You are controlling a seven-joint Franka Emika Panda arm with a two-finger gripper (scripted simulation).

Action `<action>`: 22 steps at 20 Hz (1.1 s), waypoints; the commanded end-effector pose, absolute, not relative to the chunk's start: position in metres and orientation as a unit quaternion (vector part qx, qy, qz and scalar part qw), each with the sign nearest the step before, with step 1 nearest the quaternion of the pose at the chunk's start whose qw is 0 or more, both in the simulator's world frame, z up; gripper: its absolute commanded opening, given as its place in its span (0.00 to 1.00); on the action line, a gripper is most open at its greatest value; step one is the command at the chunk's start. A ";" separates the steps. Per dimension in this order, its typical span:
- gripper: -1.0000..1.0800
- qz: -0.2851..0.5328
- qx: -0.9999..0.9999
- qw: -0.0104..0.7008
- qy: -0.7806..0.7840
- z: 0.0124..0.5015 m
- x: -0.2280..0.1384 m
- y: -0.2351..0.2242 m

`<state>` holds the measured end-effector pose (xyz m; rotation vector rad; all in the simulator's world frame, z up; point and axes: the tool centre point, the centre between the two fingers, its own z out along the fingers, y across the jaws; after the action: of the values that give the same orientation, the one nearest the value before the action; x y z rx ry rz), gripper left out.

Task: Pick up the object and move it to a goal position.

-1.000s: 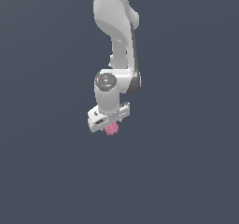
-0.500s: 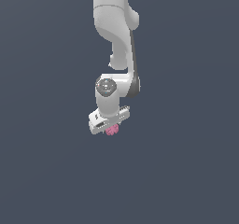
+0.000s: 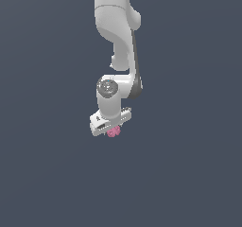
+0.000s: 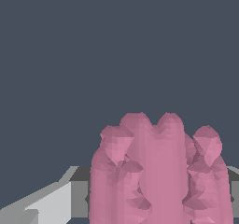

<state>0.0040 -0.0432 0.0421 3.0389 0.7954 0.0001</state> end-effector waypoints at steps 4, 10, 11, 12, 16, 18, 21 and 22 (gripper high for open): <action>0.00 0.000 0.967 0.000 0.253 0.051 0.009 -0.032; 0.00 0.000 0.967 0.000 0.253 0.078 0.023 0.001; 0.00 0.000 0.967 0.000 0.253 0.084 0.026 0.008; 0.00 0.000 0.967 0.000 0.253 0.090 0.029 0.015; 0.00 0.000 0.967 0.000 0.253 0.115 0.043 0.046; 0.00 0.000 0.967 0.000 0.253 0.129 0.050 0.062; 0.00 0.000 0.967 0.000 0.253 0.149 0.062 0.086; 0.00 0.000 0.967 0.000 0.253 0.155 0.065 0.094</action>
<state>0.0601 0.0822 0.1449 3.0385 0.7971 0.0015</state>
